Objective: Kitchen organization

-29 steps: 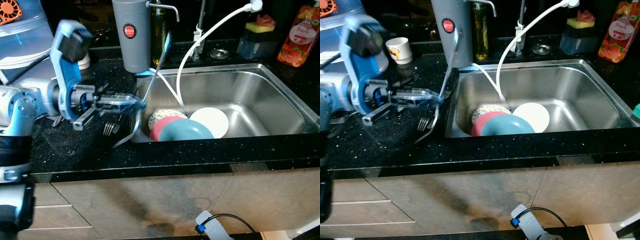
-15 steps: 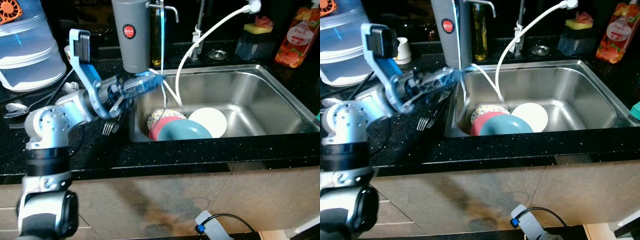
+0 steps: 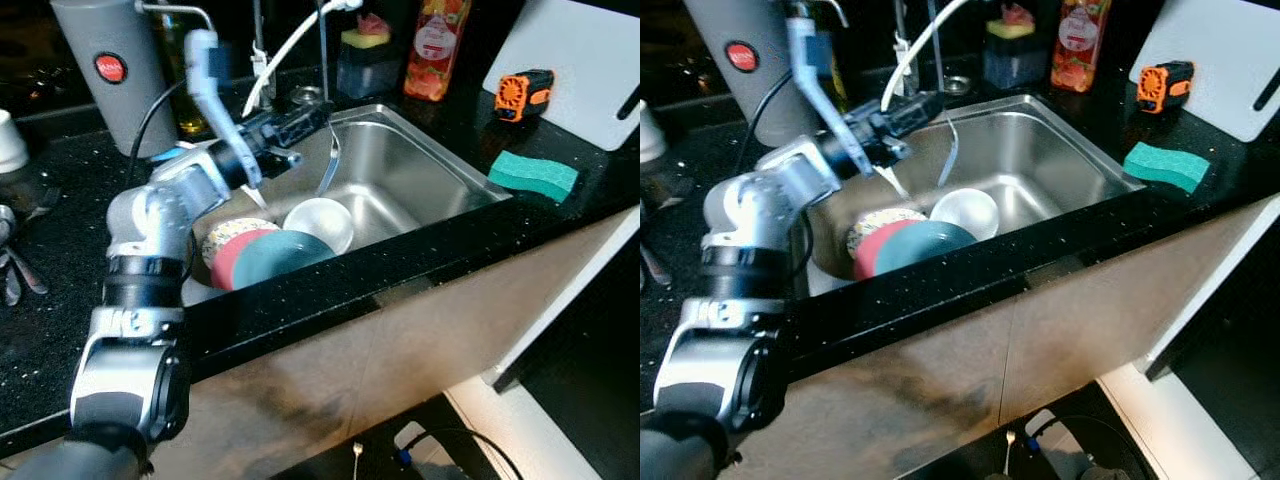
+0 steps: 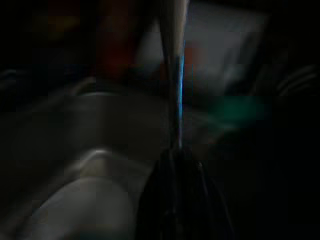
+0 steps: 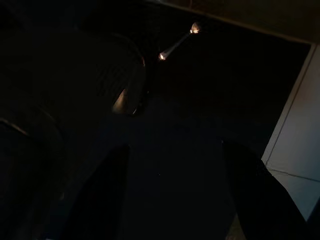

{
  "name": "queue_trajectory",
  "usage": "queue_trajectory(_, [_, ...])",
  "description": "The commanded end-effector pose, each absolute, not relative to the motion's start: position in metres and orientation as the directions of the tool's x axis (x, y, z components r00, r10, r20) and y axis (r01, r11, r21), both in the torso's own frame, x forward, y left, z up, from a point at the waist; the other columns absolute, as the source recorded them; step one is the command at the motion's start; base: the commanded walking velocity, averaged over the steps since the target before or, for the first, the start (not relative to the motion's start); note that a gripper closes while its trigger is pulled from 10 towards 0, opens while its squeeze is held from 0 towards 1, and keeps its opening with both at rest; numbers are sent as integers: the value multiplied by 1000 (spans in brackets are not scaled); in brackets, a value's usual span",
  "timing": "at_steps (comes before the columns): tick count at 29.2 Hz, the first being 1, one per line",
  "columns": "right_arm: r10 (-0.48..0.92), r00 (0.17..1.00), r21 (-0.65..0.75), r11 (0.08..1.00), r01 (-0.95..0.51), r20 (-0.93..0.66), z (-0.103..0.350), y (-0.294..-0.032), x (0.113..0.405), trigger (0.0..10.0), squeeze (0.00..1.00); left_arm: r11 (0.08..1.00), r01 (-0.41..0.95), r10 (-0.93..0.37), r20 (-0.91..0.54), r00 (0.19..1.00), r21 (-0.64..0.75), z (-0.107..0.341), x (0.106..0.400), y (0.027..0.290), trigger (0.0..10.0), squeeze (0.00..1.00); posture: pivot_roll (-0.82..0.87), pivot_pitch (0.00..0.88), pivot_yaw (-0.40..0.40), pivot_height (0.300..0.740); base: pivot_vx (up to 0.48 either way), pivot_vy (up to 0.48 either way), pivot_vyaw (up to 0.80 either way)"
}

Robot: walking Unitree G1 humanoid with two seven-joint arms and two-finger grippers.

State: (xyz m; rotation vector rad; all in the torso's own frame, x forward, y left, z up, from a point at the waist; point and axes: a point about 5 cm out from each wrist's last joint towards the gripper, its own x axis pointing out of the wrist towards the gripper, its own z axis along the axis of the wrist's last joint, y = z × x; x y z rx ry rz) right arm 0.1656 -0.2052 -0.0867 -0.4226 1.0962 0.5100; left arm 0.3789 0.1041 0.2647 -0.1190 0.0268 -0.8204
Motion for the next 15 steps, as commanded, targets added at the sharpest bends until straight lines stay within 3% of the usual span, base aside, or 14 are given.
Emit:
queue_trajectory(1, [186, 372, -79, 801, -593, -909, -86, -202, 168, 10000, 0, 743, 669, -667, -66, 742, 7, 256, 385, 110, 10000, 0, 15, 0, 41, 740, 0, 0, 0])
queue_trajectory(5, [188, 375, -79, 802, -593, -908, -86, -201, 169, 10000, 0, 748, 591, -575, -149, 804, 301, 244, 396, 113, 10000, 0, 15, 0, 45, 740, 0, 0, 0])
queue_trajectory(6, [188, 375, -79, 802, -593, -908, -86, -201, 169, 10000, 0, 748, 591, -575, -149, 804, 301, 244, 396, 113, 10000, 0, 15, 0, 45, 740, 0, 0, 0])
queue_trajectory(9, [189, 376, -79, 801, -593, -907, -86, -201, 169, 10000, 0, 664, 572, -550, -205, 810, 481, 231, 400, 108, 10000, 0, 12, 0, 46, 740, 0, 0, 0])
queue_trajectory(15, [188, 379, -80, 803, -591, -906, -86, -201, 169, 10000, 0, 598, 630, -622, -209, 755, 495, 219, 398, 91, 10000, 0, 7, 0, 50, 740, 0, 0, 0])
